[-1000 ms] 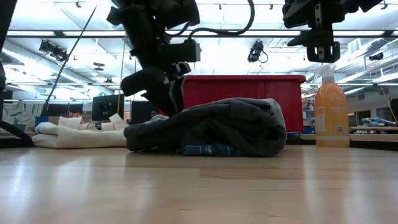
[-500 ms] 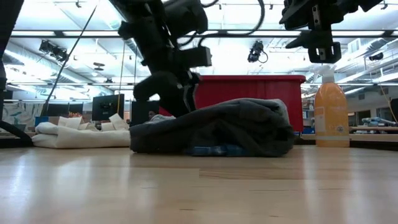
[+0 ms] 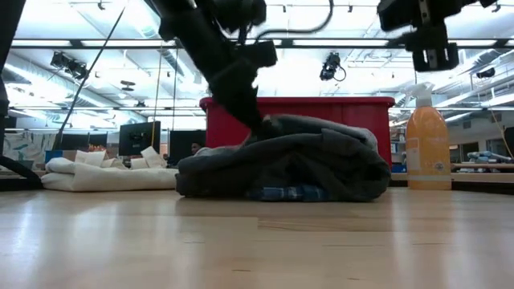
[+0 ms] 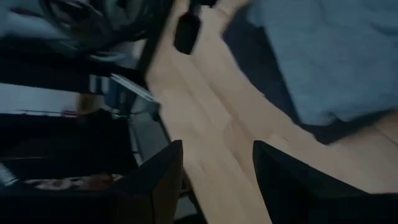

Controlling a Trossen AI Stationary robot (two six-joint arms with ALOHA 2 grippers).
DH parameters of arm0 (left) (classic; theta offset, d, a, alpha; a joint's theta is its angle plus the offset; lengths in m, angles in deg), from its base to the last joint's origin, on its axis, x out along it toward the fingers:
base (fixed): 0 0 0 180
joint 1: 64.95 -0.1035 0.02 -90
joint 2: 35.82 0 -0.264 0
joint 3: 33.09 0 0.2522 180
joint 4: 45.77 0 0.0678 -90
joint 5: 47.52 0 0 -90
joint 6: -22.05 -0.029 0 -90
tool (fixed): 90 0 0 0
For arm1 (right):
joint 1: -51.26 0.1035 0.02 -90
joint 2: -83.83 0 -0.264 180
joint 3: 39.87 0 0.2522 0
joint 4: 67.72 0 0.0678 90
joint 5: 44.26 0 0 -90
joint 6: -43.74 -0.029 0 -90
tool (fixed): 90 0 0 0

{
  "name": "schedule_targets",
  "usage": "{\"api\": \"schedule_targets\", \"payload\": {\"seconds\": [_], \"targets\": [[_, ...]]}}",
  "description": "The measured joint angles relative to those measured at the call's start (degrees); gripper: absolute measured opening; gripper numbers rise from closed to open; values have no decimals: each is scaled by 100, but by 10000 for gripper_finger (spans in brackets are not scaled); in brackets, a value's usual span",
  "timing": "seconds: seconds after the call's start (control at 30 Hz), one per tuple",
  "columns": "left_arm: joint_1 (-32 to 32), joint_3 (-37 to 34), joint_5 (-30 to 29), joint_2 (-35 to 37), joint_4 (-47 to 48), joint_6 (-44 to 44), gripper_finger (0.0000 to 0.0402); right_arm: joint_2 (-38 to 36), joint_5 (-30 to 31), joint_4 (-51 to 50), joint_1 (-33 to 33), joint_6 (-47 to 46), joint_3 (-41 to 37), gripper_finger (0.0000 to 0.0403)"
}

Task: Fold Laundry from Bin
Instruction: Put the light gray t-shirt into the red organizer bin

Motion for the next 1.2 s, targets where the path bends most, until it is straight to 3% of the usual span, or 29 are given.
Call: {"api": "schedule_targets", "payload": {"seconds": [0.13, 0.3, 0.5, 0.63, 0.8, 1.07, 1.2], "targets": [[-123, 9, -16, 210, -142, 364, 4, -40, -2, 453, 111, -52, 2, 201], [-226, 9, -11, 262, -283, 442, 4, 384, 742, 576, 223, -43, 2, 204], [-207, 9, 159, 265, -281, 443, 4, 910, 712, 933, 247, 191, 0, 239], [-165, 9, 220, 265, -295, 407, 26, 1004, 753, 975, 194, 227, 0, 265], [12, 9, 223, 265, -271, 355, 95, 876, 720, 955, -10, 166, 0, 284], [409, 13, 63, 193, -258, -481, 261, 704, 705, 963, -198, 165, 0, 288], [418, 10, -48, 2, -191, -688, 295, 709, 602, 1047, -199, 98, 0, 288]]}}
